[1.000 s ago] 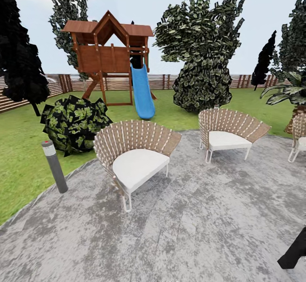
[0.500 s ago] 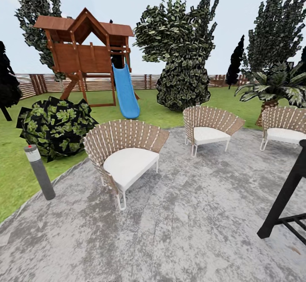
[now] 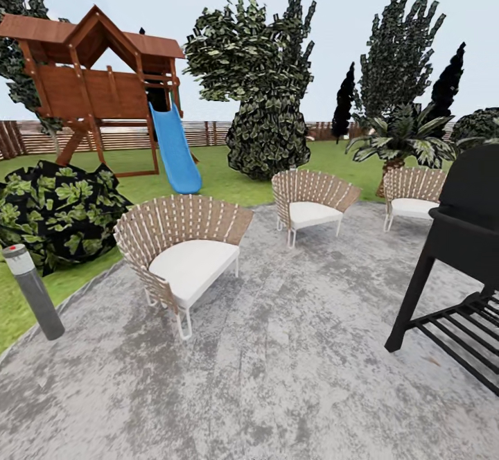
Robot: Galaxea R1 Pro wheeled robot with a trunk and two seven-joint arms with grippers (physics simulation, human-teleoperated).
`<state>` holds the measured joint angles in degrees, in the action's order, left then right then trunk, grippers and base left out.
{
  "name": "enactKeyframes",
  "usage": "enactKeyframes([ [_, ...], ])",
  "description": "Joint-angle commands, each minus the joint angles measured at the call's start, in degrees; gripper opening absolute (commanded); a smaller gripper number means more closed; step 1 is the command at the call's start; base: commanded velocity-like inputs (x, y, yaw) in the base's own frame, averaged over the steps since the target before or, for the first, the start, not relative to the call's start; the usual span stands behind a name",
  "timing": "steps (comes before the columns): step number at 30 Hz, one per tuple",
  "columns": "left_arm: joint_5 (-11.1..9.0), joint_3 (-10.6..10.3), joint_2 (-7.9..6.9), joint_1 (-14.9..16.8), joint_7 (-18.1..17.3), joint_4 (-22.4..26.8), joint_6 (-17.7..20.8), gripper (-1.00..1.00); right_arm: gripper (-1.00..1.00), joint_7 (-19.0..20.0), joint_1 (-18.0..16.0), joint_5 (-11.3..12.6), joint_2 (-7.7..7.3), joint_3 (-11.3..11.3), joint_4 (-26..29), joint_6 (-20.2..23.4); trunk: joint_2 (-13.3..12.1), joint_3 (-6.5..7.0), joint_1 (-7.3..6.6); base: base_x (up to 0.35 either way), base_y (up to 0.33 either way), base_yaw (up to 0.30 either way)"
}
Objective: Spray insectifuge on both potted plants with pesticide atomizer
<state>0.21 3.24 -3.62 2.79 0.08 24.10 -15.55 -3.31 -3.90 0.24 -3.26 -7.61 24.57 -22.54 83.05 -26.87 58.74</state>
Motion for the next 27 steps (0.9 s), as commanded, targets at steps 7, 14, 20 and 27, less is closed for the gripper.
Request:
enactKeyframes([
  [7, 0.1, 0.0, 0.01, 0.0, 0.0, 0.0, -0.2, 1.00, 1.00, -0.1, -0.1, 0.0, 0.01, 0.0, -0.1, -0.2, 0.0, -0.08, -0.01, -0.015, 0.014, -0.279],
  [14, 0.1, 0.0, 0.01, 0.0, 0.0, -0.1, -0.2, 1.00, 1.00, -0.1, -0.1, 0.0, 0.09, 0.0, -0.1, -0.2, 0.0, -0.31, -0.01, -0.001, 0.001, -0.277],
  [20, 0.2, 0.0, 0.01, 0.0, 0.0, -0.2, -0.2, 1.00, 1.00, -0.1, -0.1, 0.0, 0.10, 0.0, -0.1, -0.2, 0.0, -0.61, -0.01, 0.000, 0.000, -0.267],
  [27, 0.2, 0.0, 0.01, 0.0, 0.0, -0.2, -0.2, 1.00, 1.00, -0.1, -0.1, 0.0, 0.08, 0.0, -0.1, -0.2, 0.0, -0.99, -0.01, 0.000, 0.000, -0.264],
])
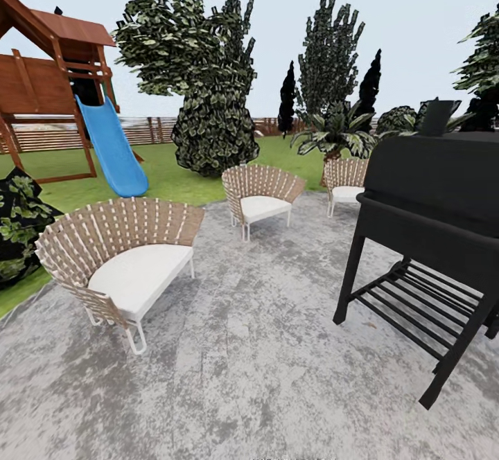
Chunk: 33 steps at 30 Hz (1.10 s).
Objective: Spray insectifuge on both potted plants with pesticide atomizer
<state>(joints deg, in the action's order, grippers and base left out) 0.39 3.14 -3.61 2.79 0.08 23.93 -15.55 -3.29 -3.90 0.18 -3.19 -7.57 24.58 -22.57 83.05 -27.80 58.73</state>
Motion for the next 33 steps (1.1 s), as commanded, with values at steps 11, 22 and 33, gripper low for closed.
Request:
enactKeyframes([
  [11, 0.1, 0.1, 0.01, 0.0, 0.0, 0.0, -0.2, 1.00, 1.00, 0.0, -0.1, 0.0, -0.15, 0.0, -0.1, -0.2, 0.0, -0.62, 0.00, 0.000, 0.000, -0.263],
  [22, 0.1, 0.1, 0.09, 0.0, 0.0, 0.0, -0.2, 1.00, 1.00, -0.1, -0.1, 0.0, -0.15, -0.1, -0.1, -0.2, 0.0, -1.14, 0.00, 0.000, 0.000, -0.264],
  [33, 0.1, 0.1, 0.06, 0.0, 0.0, 0.0, -0.2, 1.00, 1.00, -0.1, -0.1, 0.0, -0.15, -0.1, -0.1, -0.2, 0.0, -1.49, 0.00, 0.000, 0.000, -0.274],
])
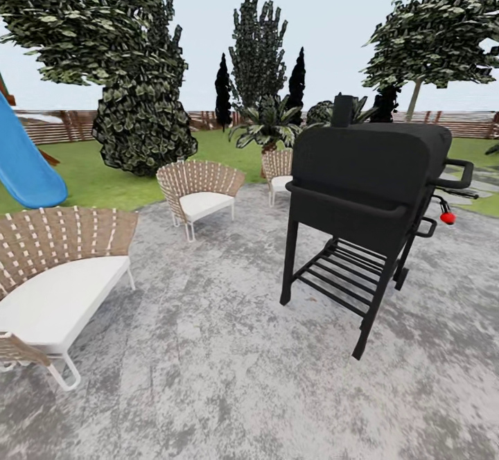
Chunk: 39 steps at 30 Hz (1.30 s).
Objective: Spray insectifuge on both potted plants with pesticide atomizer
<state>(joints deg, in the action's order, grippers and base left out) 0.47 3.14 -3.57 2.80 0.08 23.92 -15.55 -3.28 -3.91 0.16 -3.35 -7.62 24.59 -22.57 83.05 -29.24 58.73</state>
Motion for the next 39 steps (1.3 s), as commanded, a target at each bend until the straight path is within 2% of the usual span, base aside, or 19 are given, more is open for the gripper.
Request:
enactKeyframes([
  [1, 0.1, 0.1, 0.02, 0.0, 0.0, 0.0, -0.2, 1.00, 1.00, -0.1, -0.1, 0.0, 0.01, 0.0, -0.1, -0.2, 0.0, -0.06, 0.00, 0.000, 0.000, -0.284],
  [39, 0.1, 0.1, 0.05, 0.0, 0.0, 0.0, -0.2, 1.00, 1.00, -0.1, 0.0, 0.0, 0.01, 0.0, -0.1, -0.2, 0.0, -0.08, 0.00, 0.000, 0.000, -0.288],
])
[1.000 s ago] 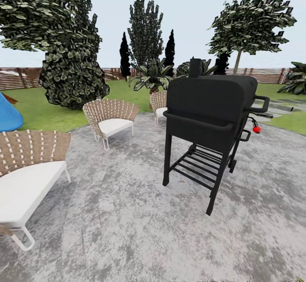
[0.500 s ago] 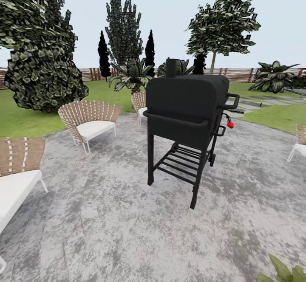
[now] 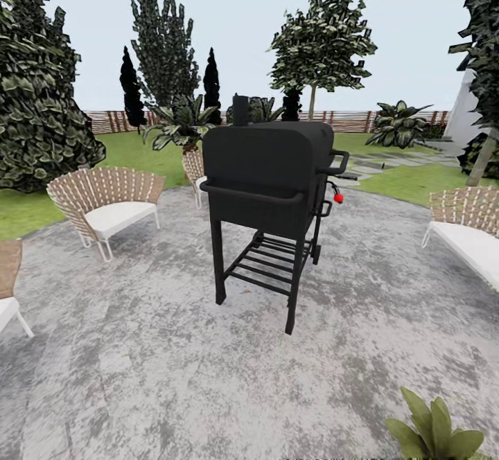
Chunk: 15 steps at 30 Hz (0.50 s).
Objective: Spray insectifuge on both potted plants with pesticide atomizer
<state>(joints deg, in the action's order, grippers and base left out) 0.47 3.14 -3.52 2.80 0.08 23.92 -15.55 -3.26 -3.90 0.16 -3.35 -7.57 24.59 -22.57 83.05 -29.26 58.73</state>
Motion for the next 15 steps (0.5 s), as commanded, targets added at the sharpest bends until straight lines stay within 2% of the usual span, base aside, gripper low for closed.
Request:
enactKeyframes([
  [1, 0.1, 0.1, 0.01, 0.0, 0.0, 0.0, -0.2, 1.00, 1.00, -0.1, -0.1, 0.0, 0.01, 0.0, -0.1, -0.2, 0.0, -0.06, 0.00, 0.000, 0.000, -0.289],
  [9, 0.0, 0.1, 0.01, 0.0, 0.0, 0.0, -0.2, 1.00, 1.00, -0.1, -0.1, 0.0, 0.06, 0.0, -0.1, -0.2, 0.0, -0.06, 0.00, 0.000, 0.020, -0.258],
  [15, -0.1, 0.1, -0.05, 0.0, 0.0, 0.1, -0.2, 1.00, 1.00, -0.1, -0.1, 0.0, 0.09, 0.0, -0.1, -0.2, 0.0, -0.06, 0.00, 0.019, 0.166, -0.127],
])
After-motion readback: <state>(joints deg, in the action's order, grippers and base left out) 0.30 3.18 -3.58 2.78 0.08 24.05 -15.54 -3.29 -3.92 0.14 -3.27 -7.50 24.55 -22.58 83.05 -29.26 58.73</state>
